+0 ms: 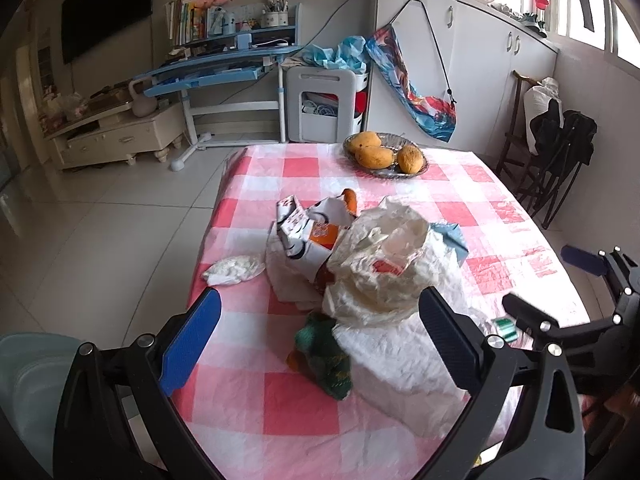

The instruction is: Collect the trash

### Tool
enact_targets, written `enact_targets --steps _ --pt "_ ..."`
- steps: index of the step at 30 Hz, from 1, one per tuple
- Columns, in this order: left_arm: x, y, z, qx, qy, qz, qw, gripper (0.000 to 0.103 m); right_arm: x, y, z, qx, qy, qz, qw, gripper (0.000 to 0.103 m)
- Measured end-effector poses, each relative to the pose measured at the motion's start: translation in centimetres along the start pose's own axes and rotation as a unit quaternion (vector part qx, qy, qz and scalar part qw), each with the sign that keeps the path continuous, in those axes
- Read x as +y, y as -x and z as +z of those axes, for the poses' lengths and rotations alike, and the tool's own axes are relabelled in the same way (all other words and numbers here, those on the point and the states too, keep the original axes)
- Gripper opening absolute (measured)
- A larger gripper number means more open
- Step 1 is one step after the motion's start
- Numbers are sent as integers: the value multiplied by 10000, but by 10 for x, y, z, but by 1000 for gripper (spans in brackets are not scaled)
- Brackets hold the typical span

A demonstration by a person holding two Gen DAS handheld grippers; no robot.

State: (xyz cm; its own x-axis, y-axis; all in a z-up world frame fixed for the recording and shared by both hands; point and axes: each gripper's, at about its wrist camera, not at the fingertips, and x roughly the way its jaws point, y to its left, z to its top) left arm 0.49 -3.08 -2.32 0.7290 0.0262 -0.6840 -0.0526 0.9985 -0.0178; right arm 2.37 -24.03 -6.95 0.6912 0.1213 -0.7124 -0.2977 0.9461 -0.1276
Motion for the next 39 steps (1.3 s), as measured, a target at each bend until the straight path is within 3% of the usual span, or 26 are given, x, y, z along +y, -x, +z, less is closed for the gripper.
enact_targets --steps 3,10,12,14,15,23,27,33,39 --pt "-10 -5 4 50 -82 -220 9997 96 -2 -2 -3 48 34 -20 10000 96" --pt "-46 -20 8 34 -707 31 9975 93 -9 -6 -4 140 -8 8 9999 96" --pt "-47 -26 9 159 -715 25 9973 69 -10 -6 -4 141 -3 39 9999 96" --pt "-38 -32 10 356 -505 -212 9979 32 -12 -5 -3 127 -22 77 9999 96" --pt "-32 -33 10 415 -351 -340 9979 24 -13 -4 -3 119 -46 100 9999 96" --pt "15 -12 18 -28 566 -963 9937 22 -12 -1 1 37 -139 186 9997 96" --pt "40 2 22 -314 1035 -1174 9872 15 -11 3 4 -66 -243 371 9990 96" --pt "65 25 25 -804 1475 -1300 9772 15 -10 0 8 14 -660 1127 9914 96" --pt "81 31 23 -927 1740 -1452 9696 15 -9 -10 10 143 -1323 1999 9707 96"
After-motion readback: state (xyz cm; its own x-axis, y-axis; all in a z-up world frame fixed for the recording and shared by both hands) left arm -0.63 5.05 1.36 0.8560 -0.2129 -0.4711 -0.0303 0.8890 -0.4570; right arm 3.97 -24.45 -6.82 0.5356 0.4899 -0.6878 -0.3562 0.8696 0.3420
